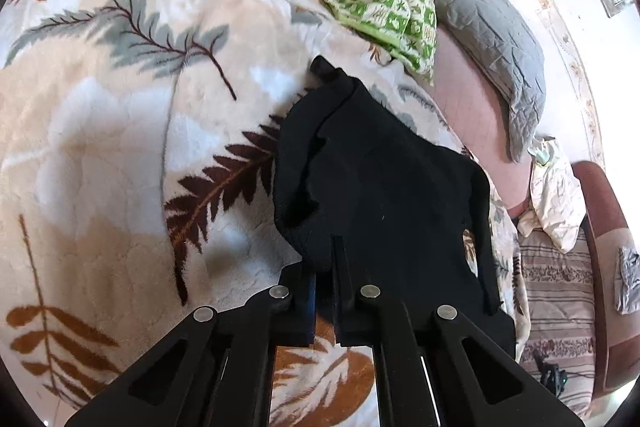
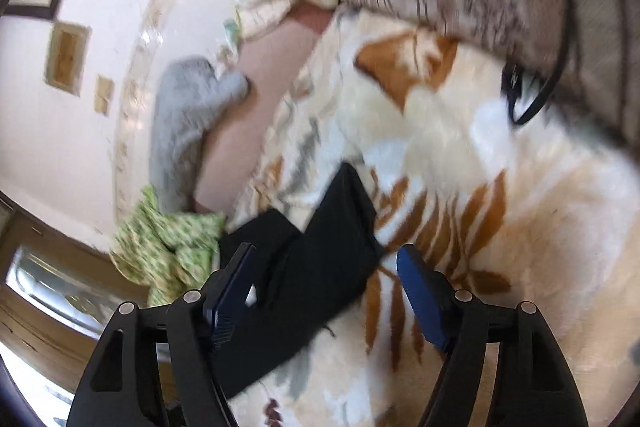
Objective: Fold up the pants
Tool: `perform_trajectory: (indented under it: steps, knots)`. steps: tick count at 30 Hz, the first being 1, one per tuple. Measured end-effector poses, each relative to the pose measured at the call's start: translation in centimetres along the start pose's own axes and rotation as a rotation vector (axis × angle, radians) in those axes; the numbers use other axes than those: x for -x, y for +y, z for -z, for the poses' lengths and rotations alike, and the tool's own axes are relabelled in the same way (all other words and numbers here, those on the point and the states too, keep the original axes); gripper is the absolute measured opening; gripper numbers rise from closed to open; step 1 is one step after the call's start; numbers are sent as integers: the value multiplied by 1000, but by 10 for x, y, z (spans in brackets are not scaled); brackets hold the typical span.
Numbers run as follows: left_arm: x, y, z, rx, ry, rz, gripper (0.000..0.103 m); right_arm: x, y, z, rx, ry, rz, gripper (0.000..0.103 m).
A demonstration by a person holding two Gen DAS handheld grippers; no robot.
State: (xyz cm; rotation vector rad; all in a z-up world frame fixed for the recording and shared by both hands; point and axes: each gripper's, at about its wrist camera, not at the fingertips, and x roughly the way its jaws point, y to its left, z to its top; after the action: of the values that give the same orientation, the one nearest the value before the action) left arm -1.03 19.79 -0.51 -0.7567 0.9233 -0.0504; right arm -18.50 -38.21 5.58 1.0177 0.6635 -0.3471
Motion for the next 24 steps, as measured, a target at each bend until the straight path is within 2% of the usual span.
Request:
perform_trajectory:
  steps: [3, 4, 5, 6, 9, 11, 15, 18, 20, 21, 22, 23, 24]
  knots:
    - [10, 6, 10, 30, -4, 24, 3, -13, 2, 0, 18, 24, 39, 62]
    - [11, 9, 12, 37, -3, 31, 3, -17, 4, 0, 38, 27, 56, 52]
    - [15, 11, 15, 48, -1, 38, 3, -21, 6, 0, 66, 42, 85, 23]
    - [17, 18, 14, 58, -3, 47, 3, -25, 6, 0, 79, 58, 110, 5]
    - [34, 30, 18, 72, -19, 64, 3, -21, 16, 7, 135, 58, 118, 4]
    - [46, 39, 17, 68, -40, 55, 3, -15, 27, 15, 171, 68, 77, 4]
    - [98, 76, 16, 98, -97, 24, 3, -11, 36, 38, 173, 170, 47, 4]
    - [122, 87, 16, 85, -122, -19, 3, -18, 46, 56, 212, 253, 138, 4]
    - [122, 85, 19, 53, -99, -50, 6, -26, 47, 61, 233, 256, 250, 14]
    - [122, 84, 21, 57, -97, -95, 9, -28, 54, 60, 288, 200, 356, 14]
    - [122, 81, 21, 62, -97, -121, 11, -29, 60, 59, 322, 159, 389, 14]
    - [124, 78, 20, 67, -105, -146, 18, -31, 70, 58, 373, 124, 409, 15]
    - [129, 76, 20, 76, -129, -172, 24, -34, 82, 59, 429, 96, 398, 16]
